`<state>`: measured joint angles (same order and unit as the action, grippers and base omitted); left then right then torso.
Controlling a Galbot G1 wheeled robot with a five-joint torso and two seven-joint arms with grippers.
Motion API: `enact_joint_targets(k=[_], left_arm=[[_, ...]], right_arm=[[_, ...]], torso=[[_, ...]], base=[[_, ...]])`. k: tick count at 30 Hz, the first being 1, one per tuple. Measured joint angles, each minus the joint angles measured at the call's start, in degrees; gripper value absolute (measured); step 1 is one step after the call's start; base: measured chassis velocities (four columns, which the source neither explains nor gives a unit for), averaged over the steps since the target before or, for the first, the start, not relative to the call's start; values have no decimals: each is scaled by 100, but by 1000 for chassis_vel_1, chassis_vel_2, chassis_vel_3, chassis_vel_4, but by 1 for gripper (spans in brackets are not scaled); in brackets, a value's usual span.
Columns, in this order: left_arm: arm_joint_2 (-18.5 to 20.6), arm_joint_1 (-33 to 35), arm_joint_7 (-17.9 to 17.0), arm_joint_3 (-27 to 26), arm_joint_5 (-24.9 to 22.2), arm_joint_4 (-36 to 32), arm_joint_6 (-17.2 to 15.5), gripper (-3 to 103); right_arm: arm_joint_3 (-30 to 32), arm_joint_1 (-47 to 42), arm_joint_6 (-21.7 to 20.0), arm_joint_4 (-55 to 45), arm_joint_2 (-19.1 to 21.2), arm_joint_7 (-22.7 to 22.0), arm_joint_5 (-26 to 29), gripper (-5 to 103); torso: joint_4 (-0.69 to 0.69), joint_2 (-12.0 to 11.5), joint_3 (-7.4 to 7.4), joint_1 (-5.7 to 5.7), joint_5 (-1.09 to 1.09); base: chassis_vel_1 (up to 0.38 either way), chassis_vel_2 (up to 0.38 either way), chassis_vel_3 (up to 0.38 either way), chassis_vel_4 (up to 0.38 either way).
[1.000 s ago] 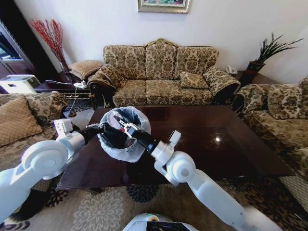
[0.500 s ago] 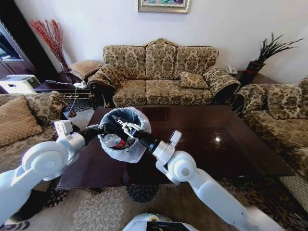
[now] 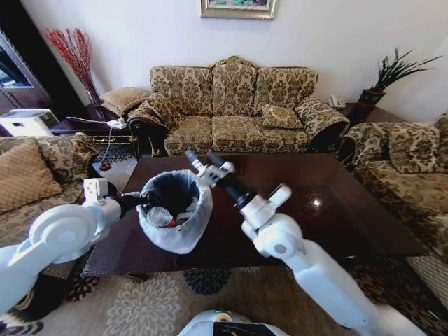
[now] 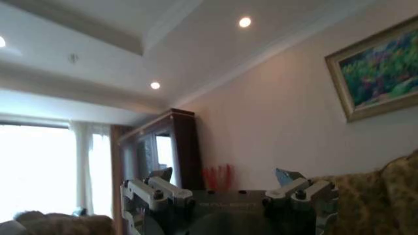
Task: Move to the front of the table and place the trash on the table into the trash bin.
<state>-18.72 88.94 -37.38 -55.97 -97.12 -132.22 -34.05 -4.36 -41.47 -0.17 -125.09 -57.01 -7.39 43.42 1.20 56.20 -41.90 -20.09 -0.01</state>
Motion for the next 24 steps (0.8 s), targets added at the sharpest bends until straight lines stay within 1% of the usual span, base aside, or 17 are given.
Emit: enact_joint_targets(k=[1,2,3,4,6,7,10,11,14,15,16,17,19,21,22,23,24], left_arm=[[1,11,-28,-42,-7,22,-18,0],[-40,95,-71,-272,-17,69,-55,0],[-40,95,-71,-272,-17,69,-55,0],[-90,230,-78,-538,-36,77,-85,0],[-206,742,-13,-1275,-27,50,-110,0],[-206,742,-13,-1275,-27,50,-110,0],[-428,1384,197,-2003,63,-95,-119,0],[-543,1533,248,-2160,123,-164,-119,0],[-752,1704,312,-2324,242,-290,-118,0],[-966,1772,393,-2364,395,-391,-113,0],[-1285,1800,483,-2340,701,-519,-94,0],[-1285,1800,483,-2340,701,-519,-94,0],[-1720,1863,628,-2257,1161,-649,-52,0],[-2183,1955,780,-2195,1675,-800,5,0],[-2325,1984,812,-2194,1799,-856,19,0],[-2325,1984,812,-2194,1799,-856,19,0],[-2554,2048,855,-2198,1981,-978,36,0]], right_arm=[[146,-119,-31,70,129,0,-298,100],[548,-508,-454,97,460,0,-727,100],[548,-508,-454,97,460,0,-727,100],[831,-786,-847,14,667,0,-759,100],[1581,-1390,-1508,-154,1131,1,-428,100],[1581,-1390,-1508,-154,1131,1,-428,100],[2705,-1953,-2114,-45,1492,1,832,100],[3010,-2123,-2216,57,1542,-3,1050,100],[3298,-2379,-2282,119,1581,-2,1171,100],[3389,-2574,-2162,145,1563,-3,1079,100],[3324,-2782,-1574,144,1439,-4,637,100],[3324,-2782,-1574,144,1439,-4,637,100],[3055,-3020,-625,48,1125,-3,-125,100],[3041,-3417,-89,-221,689,-2,-757,100],[3099,-3610,81,-328,537,-2,-964,100],[3099,-3610,81,-328,537,-2,-964,100],[3206,-3994,441,-472,288,-2,-1422,100]], torso=[[0,0,0,0,0],[-3,0,0,-1,3],[-3,0,0,-1,3],[-4,0,-1,-1,3],[-5,0,0,0,5],[-5,0,0,0,5],[-3,1,2,3,-1],[-2,1,2,2,0],[-2,0,1,1,6],[-2,0,1,0,3],[-4,0,1,0,-1],[-4,0,1,0,-1],[-2,0,1,1,7],[4,1,1,1,-2],[3,1,1,1,-1],[3,1,1,1,-1],[-1,1,1,2,0]], base=[[0,0,0,0],[0,0,0,0],[0,0,0,0],[0,0,0,0],[0,0,0,0],[0,0,0,0],[0,0,0,0],[0,0,0,0],[0,0,0,0],[0,0,0,0],[0,0,0,0],[0,0,0,0],[0,0,0,0],[0,0,0,0],[0,0,0,0],[0,0,0,0],[0,0,0,0]])
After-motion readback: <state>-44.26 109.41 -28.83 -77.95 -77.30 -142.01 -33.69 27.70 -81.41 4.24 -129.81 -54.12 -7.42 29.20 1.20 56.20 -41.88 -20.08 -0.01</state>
